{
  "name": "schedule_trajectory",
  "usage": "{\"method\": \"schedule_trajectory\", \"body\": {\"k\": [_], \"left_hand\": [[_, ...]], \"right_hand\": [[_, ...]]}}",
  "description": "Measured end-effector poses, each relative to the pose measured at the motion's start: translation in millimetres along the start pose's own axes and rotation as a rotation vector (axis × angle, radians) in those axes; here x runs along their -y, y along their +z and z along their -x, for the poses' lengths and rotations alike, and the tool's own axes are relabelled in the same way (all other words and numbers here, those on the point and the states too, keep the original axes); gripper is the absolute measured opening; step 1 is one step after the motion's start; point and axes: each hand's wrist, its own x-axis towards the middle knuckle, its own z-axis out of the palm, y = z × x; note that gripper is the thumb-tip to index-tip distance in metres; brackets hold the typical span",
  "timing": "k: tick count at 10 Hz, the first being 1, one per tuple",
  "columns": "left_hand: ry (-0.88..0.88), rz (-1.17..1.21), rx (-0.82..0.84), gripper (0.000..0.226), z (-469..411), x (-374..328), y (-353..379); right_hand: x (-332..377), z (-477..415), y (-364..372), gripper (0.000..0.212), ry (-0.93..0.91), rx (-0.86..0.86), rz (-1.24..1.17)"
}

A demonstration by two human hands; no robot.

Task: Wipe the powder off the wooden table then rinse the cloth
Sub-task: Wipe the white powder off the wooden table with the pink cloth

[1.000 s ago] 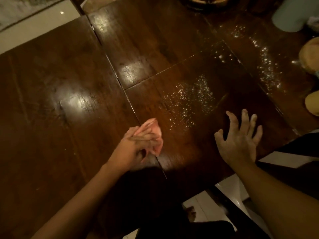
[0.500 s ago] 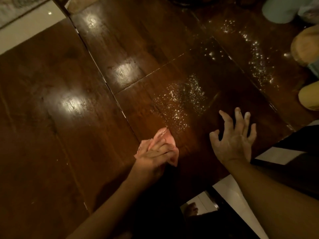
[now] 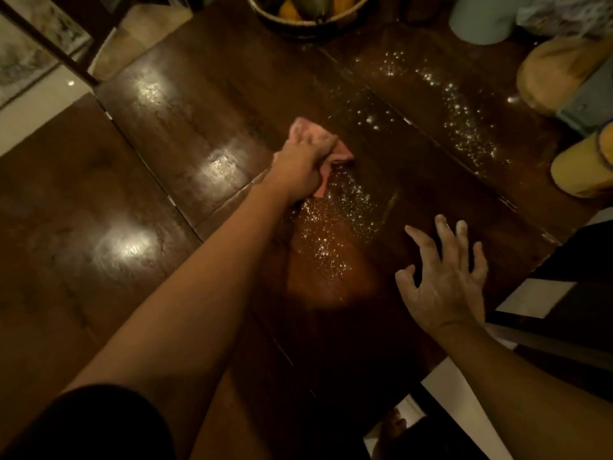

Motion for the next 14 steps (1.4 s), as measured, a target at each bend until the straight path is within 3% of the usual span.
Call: {"method": "schedule_trajectory", "body": {"k": [1,2,3,4,5,6,7,8,10,12,13,14], "left_hand": [[0.249,-0.059,0.045,0.054,-1,-15,-4],[0.444,0.03,0.002,0.05,25,25,-3],[0.343,0.155,-0.108,0.049,61,64,-1],[0.189,0.129,-0.21,0.058,106,55,18],[0.122,0.053,-0.21,0.058,155,36,48],[0.2,0.004,-0.196,0.053,183,36,62],[0.27,0.028,-0.112,0.061,157,38,49],[0.326,-0.013,-0.052,0.058,92,24,33],[0.271,-0.013,-0.027,0.055,-10,-37,5],[0.463,0.084,-0.092,0.05,50,-3,20],[0.472,0.168,-0.063,0.055,109,25,29],[0.371,0.27,-0.035,0.045,151,42,27]], "right_hand": [[1,-1,1,0.067,-0.004,-0.004,0.018],[0,0,2,0.066,-0.011,-0.009,0.033],[-2,0,2,0.066,-0.012,-0.016,0.017],[-2,1,2,0.067,-0.017,-0.02,0.021],[-2,0,2,0.066,-0.014,-0.025,0.018],[-1,-1,2,0.066,-0.014,-0.016,0.013],[-2,-1,2,0.067,-0.014,-0.003,0.015],[-3,0,3,0.066,-0.013,0.007,0.01],[-2,-1,3,0.065,-0.011,-0.026,-0.007],[-3,-2,2,0.065,-0.011,-0.028,-0.017],[-3,-3,2,0.065,-0.008,-0.015,-0.016],[-3,-2,2,0.065,-0.005,-0.009,-0.006]]}}
